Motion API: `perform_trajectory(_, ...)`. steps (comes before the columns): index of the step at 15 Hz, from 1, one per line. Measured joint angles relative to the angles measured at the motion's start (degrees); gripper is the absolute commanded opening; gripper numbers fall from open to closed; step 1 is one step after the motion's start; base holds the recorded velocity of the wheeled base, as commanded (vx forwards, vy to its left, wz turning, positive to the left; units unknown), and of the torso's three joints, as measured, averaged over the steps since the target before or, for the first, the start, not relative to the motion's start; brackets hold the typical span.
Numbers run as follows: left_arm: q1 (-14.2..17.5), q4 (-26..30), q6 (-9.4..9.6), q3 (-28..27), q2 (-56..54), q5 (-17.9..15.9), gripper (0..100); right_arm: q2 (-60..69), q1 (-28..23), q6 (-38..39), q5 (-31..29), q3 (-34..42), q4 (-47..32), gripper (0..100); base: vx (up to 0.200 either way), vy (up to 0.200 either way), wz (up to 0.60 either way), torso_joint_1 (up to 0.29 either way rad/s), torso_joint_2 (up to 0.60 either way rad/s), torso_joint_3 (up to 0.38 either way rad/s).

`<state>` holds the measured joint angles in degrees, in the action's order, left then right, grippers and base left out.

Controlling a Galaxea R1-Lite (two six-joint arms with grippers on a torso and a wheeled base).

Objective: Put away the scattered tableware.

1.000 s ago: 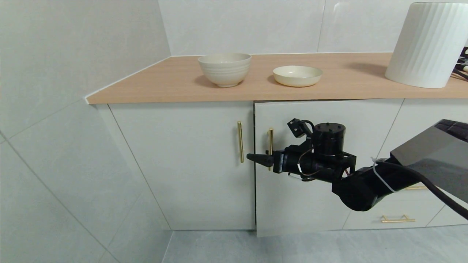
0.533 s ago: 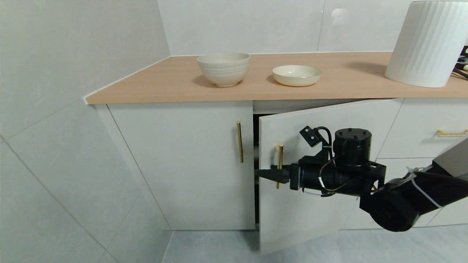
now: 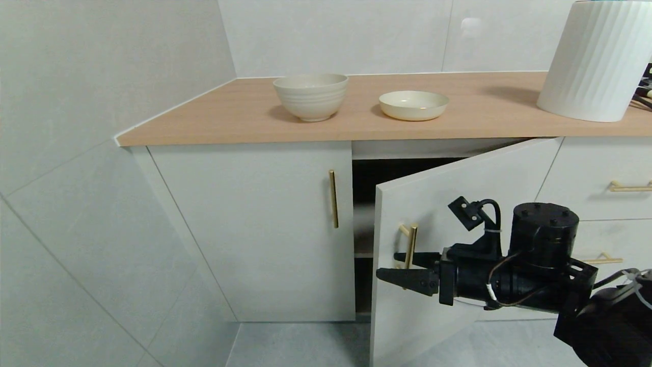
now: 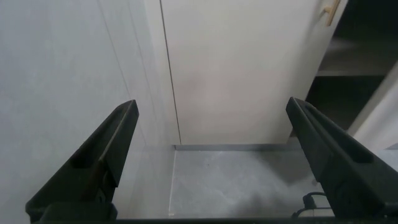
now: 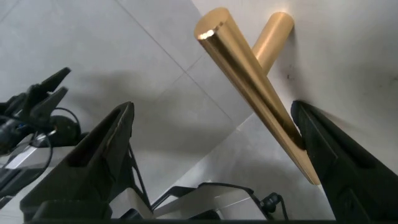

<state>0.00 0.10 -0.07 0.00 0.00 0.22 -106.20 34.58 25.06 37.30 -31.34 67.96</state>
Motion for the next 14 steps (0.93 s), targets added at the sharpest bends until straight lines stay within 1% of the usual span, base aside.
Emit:
perform_trajectory(5, 0.0, -0.3, 0.17, 0.0, 0.0, -0.1, 100, 1.6, 0.0, -0.1, 0.5, 1.7, 0.5, 100, 0.0, 0.0, 0.0, 0.0, 0.0, 0.0)
perform_trajectory(6, 0.0, -0.9, 0.15, -0.1, 0.0, -0.5, 100, 1.8, 0.0, -0.1, 0.5, 1.7, 0.5, 100, 0.0, 0.0, 0.0, 0.0, 0.0, 0.0)
perform_trajectory(7, 0.0, -1.5, 0.07, -1.0, 0.0, -1.7, 100, 1.9, 0.0, -0.1, 0.5, 1.8, 0.5, 100, 0.0, 0.0, 0.0, 0.0, 0.0, 0.0)
perform_trajectory(8, 0.0, -1.3, 0.05, -2.5, 0.0, -3.7, 100, 2.0, 0.0, -0.1, 0.6, 1.8, 0.5, 100, 0.0, 0.0, 0.0, 0.0, 0.0, 0.0)
perform_trajectory(9, -0.1, -0.1, -0.04, -5.3, 0.3, -6.7, 100, 2.0, 0.0, -0.1, 0.6, 1.8, 0.5, 100, 0.0, 0.0, 0.0, 0.0, 0.0, 0.0)
perform_trajectory(11, -0.4, 4.5, -0.48, -12.6, 3.1, -12.9, 100, 2.0, 0.1, 0.0, 0.6, 1.8, 0.5, 100, 0.0, 0.0, 0.0, 0.0, 0.0, 0.0)
perform_trajectory(13, -0.8, 7.4, -0.94, -19.7, 11.2, -19.5, 100, 2.0, 0.3, 0.0, 0.5, 1.7, 0.4, 100, 0.0, 0.0, 0.0, 0.0, 0.0, 0.0)
perform_trajectory(14, -0.8, 7.6, -1.07, -22.7, 16.6, -22.6, 100, 2.0, 0.6, 0.0, 0.3, 1.7, 0.4, 100, 0.0, 0.0, 0.0, 0.0, 0.0, 0.0)
